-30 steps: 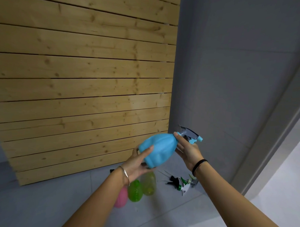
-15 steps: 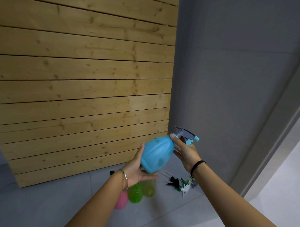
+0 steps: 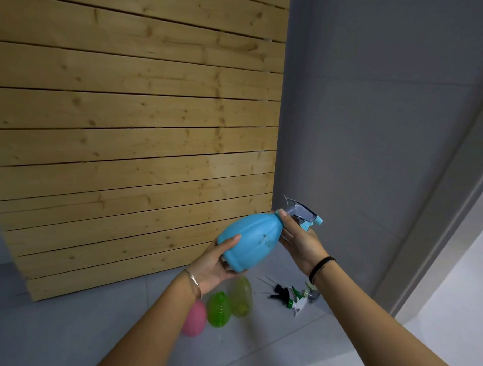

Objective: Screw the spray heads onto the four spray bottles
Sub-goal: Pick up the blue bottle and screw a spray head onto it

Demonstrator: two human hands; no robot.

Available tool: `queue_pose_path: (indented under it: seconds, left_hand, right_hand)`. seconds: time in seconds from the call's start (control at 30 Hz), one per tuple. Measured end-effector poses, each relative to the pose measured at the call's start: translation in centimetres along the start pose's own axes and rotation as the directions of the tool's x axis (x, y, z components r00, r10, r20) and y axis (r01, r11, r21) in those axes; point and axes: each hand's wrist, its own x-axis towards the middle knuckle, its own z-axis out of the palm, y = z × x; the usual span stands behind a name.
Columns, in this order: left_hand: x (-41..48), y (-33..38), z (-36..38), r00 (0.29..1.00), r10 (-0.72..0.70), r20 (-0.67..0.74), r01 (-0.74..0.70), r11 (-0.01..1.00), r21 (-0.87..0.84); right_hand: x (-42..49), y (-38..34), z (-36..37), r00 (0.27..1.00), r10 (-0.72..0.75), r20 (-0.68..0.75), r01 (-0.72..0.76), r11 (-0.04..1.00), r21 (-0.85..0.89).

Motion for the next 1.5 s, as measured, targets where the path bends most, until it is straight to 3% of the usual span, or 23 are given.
queue_pose_path:
  seconds: [0.07,0.17,0.53,0.63,0.73,0.87,0.97,1.07,1.13,1.23,1.37,1.5]
  left_hand:
    - [-0.4,0.3,-0.4,0.995,-0.064,0.074,0.066,0.998,-0.019]
    - [-0.9,0.4,-0.6,0.986,-0.108,0.130,0.096,0.991,0.097]
    - [-1.1,1.1,-0.7,0.993,0.081,0.091,-0.103,0.958,0.268]
    - [-1.2,1.3,-1.0,0.992,0.056,0.110,-0.085,0.957,0.277]
    - [-1.7,1.6,-1.5,0.982,-0.071,0.176,0.022,0.964,0.265]
    - [-2.4,1.9,-2.3,0.954,-0.197,0.224,0.146,0.963,0.227]
    - [-2.9,2.2,-3.2,0.953,-0.178,0.245,0.122,0.966,0.228]
    - [-3.2,3.0,-4.3,0.965,-0.096,0.243,0.009,0.941,0.337]
    - [-3.1,3.5,-5.1,0.989,0.019,0.147,-0.084,0.890,0.449]
    - [-2.9,3.9,-6.8,0.985,0.173,-0.013,-0.129,0.783,0.608]
    - [-2.6,3.4,-10.3,0.965,0.250,-0.076,-0.108,0.647,0.755]
    - [-2.3,2.3,-13.1,0.954,0.258,-0.153,-0.076,0.702,0.708]
  right_hand:
    - [0.0,-0.2,0.2,0.999,0.003,0.038,-0.003,1.000,0.006]
    - [0.0,-0.5,0.3,0.996,0.017,0.087,-0.016,1.000,-0.017]
    - [0.8,-0.9,1.5,0.999,0.047,0.019,-0.047,0.999,0.009]
    - [0.9,-0.6,1.5,0.999,0.032,0.025,-0.032,0.999,-0.004]
    - [1.0,-0.5,1.6,0.996,0.017,0.092,-0.008,0.995,-0.104]
    - [1.4,-0.7,3.0,0.949,0.086,0.303,-0.017,0.974,-0.224]
    - [1.7,-0.5,4.5,0.938,0.061,0.342,0.049,0.951,-0.305]
    - [2.2,-0.1,5.7,0.964,0.003,0.266,0.130,0.866,-0.483]
    - [3.0,-0.1,6.6,0.975,0.067,0.211,0.050,0.860,-0.507]
    - [4.4,-0.1,8.0,0.952,0.235,0.196,-0.157,0.924,-0.348]
    - [6.5,2.0,10.3,0.913,0.361,0.190,-0.317,0.921,-0.225]
    - [7.8,4.8,12.4,0.880,0.400,0.257,-0.387,0.917,-0.101]
